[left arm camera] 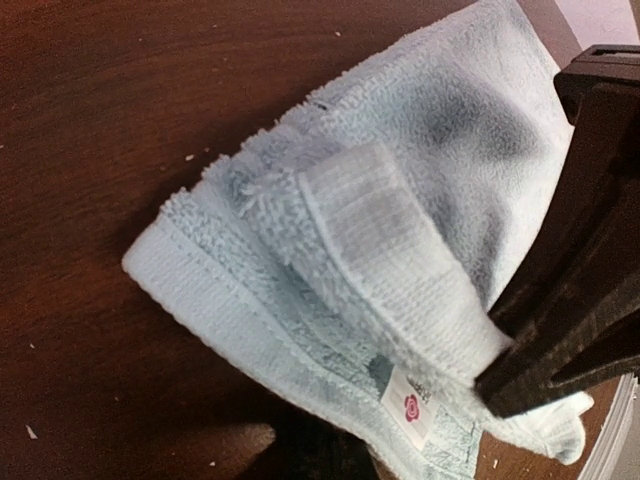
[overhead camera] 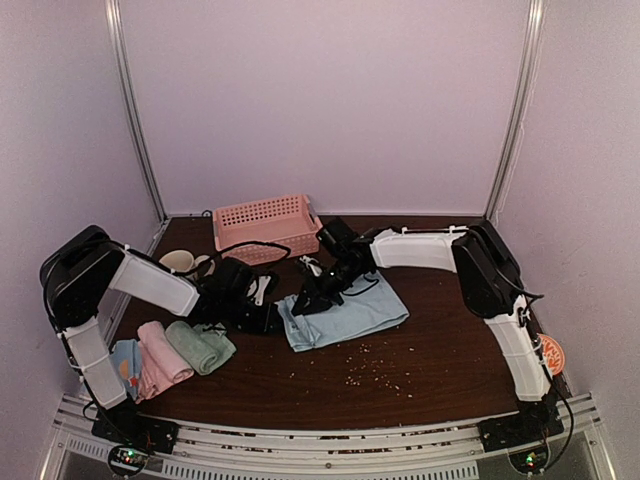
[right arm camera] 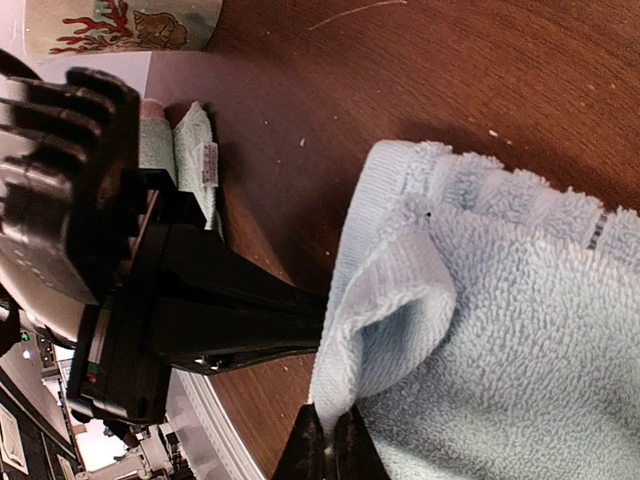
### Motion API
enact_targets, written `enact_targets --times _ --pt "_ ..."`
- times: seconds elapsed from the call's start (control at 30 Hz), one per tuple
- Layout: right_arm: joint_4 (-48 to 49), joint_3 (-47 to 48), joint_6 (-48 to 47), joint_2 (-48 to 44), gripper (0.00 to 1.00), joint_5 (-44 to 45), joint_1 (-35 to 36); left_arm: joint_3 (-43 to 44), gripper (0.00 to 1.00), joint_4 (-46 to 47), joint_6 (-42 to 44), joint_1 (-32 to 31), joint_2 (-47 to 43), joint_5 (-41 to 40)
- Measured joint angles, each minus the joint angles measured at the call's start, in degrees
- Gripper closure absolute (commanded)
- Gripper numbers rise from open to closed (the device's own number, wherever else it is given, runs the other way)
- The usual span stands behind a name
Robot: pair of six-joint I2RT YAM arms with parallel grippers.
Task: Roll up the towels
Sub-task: Fold the towel at the center of the board.
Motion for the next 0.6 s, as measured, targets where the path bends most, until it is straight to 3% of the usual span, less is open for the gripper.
enact_targets --times 0.27,0.6 --pt "2.0 0.9 0.7 0.0 0.99 -1.4 0.8 -0.2 1.00 0.2 0.0 0.0 0.0 0.0" --pt "2.2 1.1 -0.3 1.0 0.87 -0.2 0.9 -0.3 1.00 -0.7 0.1 0.0 -0.6 -0.2"
